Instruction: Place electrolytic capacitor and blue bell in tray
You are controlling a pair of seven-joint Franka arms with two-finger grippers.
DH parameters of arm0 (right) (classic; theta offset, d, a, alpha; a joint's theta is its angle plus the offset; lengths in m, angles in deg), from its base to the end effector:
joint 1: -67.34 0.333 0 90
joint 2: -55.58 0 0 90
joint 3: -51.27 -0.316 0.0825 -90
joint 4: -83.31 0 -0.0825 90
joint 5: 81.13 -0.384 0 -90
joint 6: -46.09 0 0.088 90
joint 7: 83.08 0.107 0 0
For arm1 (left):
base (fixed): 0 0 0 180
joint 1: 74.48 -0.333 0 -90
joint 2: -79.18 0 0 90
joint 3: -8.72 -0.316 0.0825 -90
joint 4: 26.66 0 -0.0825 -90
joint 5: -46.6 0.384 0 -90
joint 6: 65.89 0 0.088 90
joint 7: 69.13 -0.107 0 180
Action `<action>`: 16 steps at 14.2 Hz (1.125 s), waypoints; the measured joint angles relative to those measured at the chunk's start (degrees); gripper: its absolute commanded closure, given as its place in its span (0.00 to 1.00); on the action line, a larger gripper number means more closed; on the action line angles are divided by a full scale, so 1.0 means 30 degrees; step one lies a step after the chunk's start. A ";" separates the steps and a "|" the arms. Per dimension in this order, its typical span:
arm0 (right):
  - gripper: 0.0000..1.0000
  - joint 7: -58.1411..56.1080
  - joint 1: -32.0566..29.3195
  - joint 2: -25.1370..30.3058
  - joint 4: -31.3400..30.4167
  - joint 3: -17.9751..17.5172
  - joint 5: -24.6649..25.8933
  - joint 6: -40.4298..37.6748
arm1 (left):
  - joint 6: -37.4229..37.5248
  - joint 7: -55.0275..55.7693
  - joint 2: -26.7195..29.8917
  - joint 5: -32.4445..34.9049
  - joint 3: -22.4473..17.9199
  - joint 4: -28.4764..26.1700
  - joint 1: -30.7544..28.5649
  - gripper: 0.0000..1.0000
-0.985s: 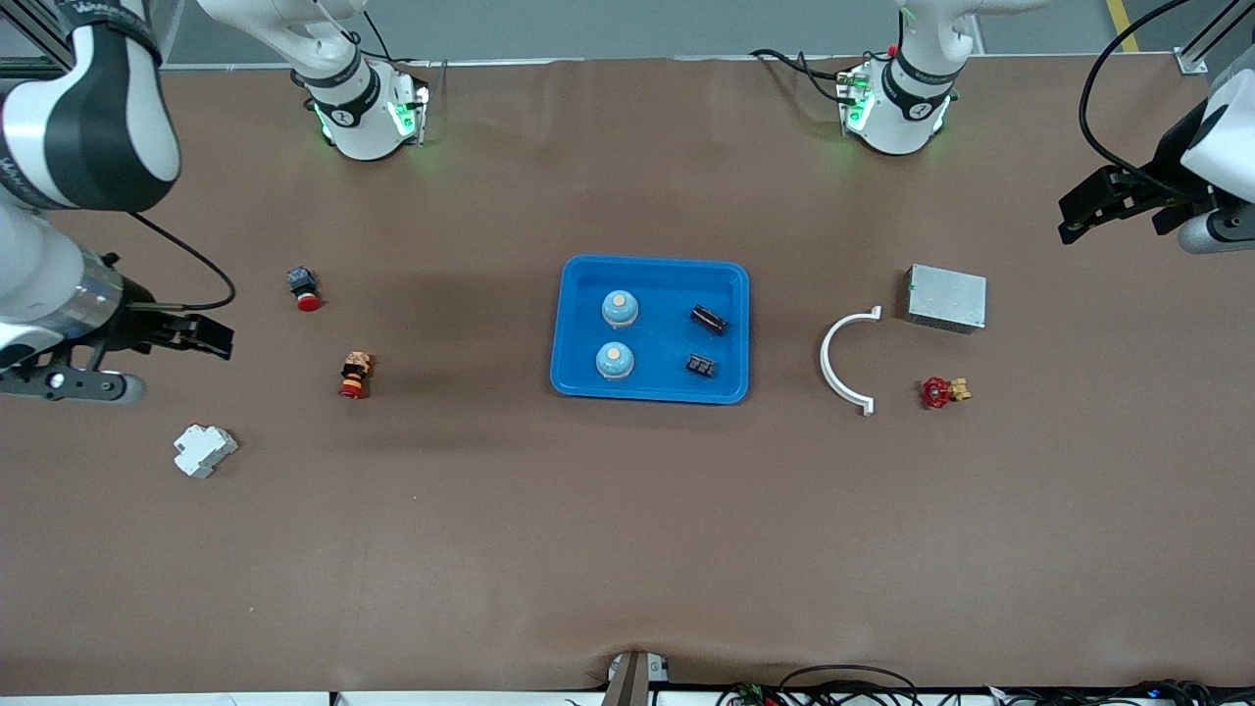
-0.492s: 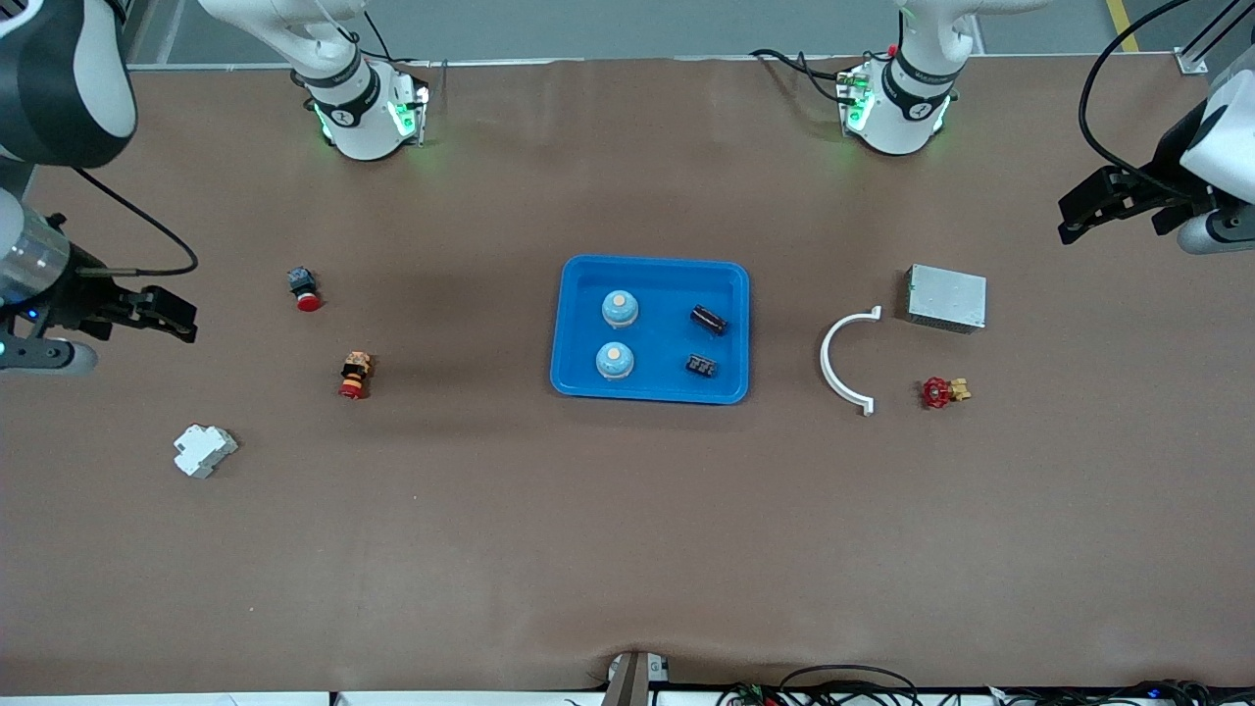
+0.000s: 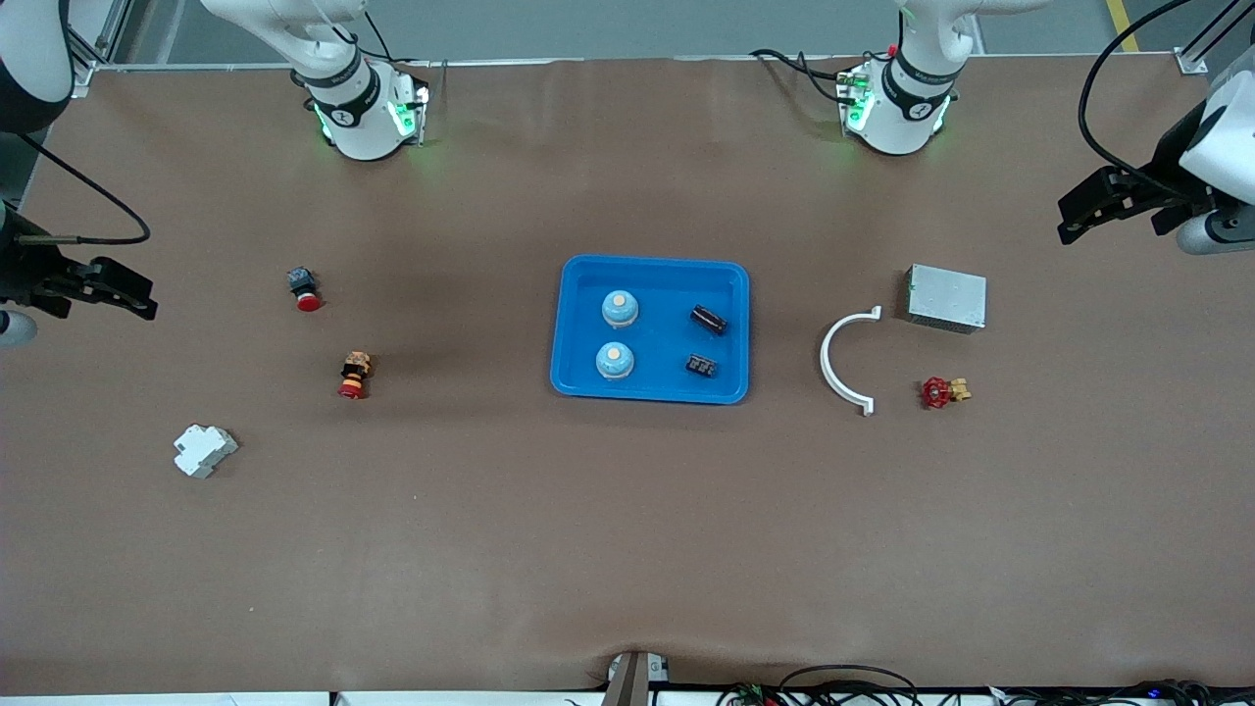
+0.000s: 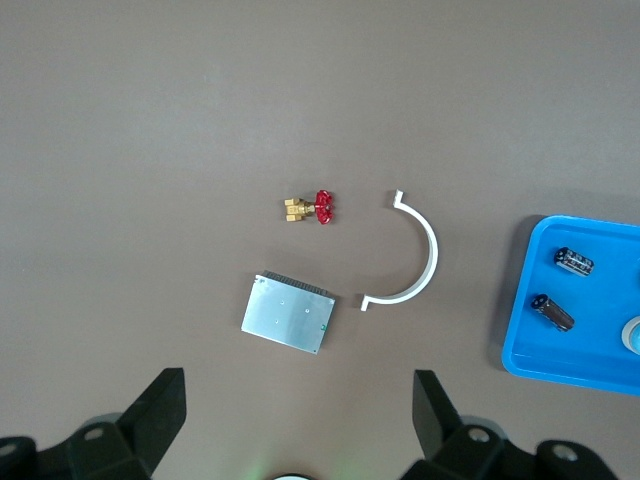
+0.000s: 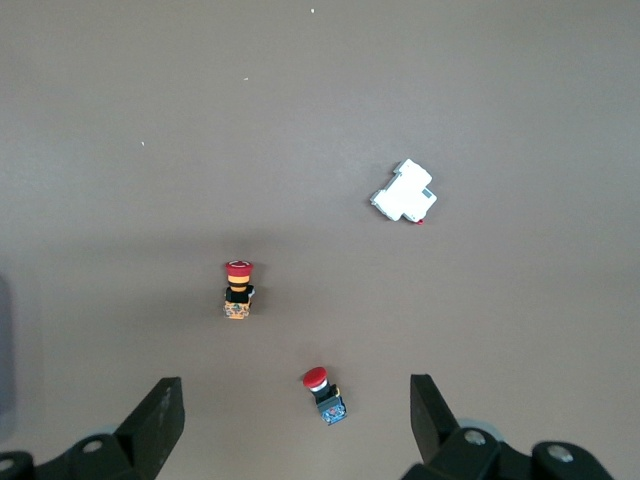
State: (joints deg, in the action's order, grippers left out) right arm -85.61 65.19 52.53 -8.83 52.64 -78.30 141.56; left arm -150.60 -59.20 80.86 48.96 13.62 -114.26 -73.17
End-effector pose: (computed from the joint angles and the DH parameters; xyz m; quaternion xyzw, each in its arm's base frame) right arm 0.5762 -0.0400 0.5852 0.9997 -0.0063 0.0011 0.0253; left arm 0.5334 -0.0541 0.6521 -0.9991 -0.0342 0.0074 0.0230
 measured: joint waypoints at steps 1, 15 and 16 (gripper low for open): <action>0.00 -0.0073 -0.0048 0.0038 0.0000 0.0000 -0.0006 -0.0052 | 0.0000 0.0000 0.0005 0.0000 0.0000 0.0000 0.0000 0.00; 0.00 -0.0103 -0.0058 0.1038 -0.0004 -0.0167 -0.1635 -0.0914 | 0.0000 0.0000 0.0035 0.0000 -0.0015 -0.0004 -0.0013 0.00; 0.00 -0.0103 -0.0058 0.1078 -0.0004 -0.0167 -0.1635 -0.0921 | 0.0000 0.0000 0.0035 0.0000 -0.0015 -0.0005 -0.0013 0.00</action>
State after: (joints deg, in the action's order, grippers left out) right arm -85.92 65.02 55.76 -8.84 52.14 -83.20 138.79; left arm -150.60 -59.20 80.97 48.96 13.57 -114.27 -73.21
